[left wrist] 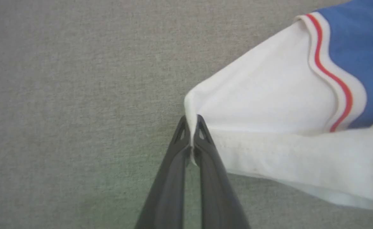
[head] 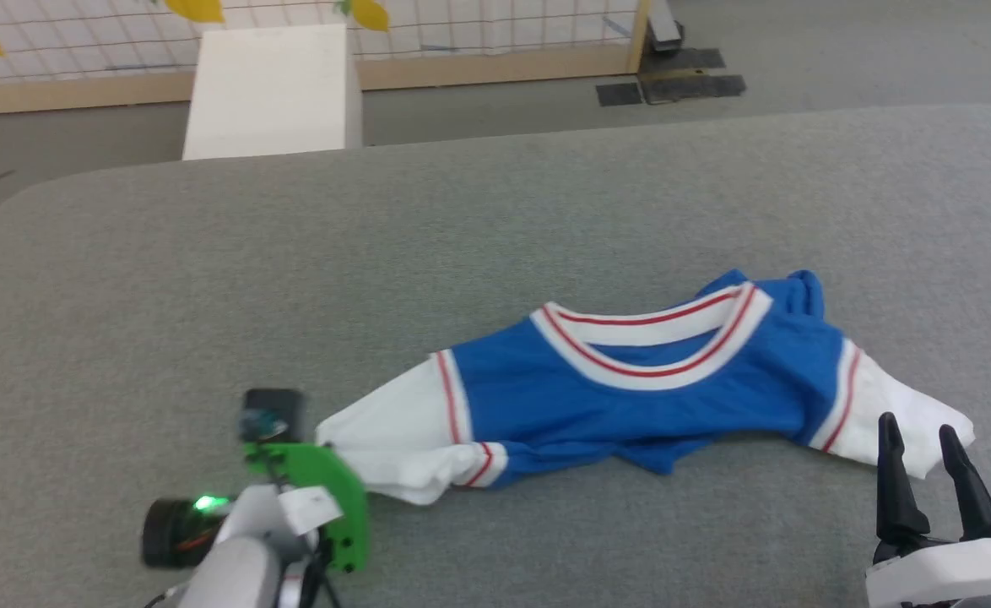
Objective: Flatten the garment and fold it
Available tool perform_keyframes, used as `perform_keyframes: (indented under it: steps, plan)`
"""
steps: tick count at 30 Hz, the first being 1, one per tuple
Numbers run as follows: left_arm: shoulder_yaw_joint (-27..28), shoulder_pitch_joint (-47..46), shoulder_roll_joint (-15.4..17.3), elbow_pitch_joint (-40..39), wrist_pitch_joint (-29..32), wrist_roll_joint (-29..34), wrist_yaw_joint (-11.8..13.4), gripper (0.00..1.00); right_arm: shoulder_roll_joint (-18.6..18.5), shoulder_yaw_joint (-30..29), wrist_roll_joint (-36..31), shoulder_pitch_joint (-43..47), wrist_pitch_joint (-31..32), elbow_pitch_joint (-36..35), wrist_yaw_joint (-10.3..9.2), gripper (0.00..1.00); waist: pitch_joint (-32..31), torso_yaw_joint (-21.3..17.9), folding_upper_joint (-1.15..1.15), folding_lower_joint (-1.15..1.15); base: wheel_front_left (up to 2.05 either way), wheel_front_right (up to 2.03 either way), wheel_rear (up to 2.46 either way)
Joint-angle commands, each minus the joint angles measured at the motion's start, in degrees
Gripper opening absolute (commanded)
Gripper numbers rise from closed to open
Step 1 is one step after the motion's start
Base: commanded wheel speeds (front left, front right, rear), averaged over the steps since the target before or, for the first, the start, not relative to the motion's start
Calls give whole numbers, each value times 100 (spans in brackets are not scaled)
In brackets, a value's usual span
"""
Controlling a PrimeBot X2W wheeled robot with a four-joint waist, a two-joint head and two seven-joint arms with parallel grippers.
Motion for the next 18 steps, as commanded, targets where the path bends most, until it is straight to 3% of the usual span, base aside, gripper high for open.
perform_keyframes:
  steps: [1,7,11,18]
  plan:
    - [140,165,104,-60,-52,-77,103,0,11,-23,-28,-37,13,-33,-9,100,-71,150,29,0,0,0,0]
    - [608,721,261,-385,-161,-314,376,0,11,-140,-122,-57,118,-35,-9,100,-191,365,29,0,0,0,0]
    - [702,983,303,-540,-171,-401,419,0,11,-348,-278,-181,306,52,-9,100,-228,465,29,0,0,0,0]
    - [597,1034,276,-737,-137,-443,373,0,11,-896,-556,-790,1323,610,-9,100,-159,602,29,0,0,0,0]
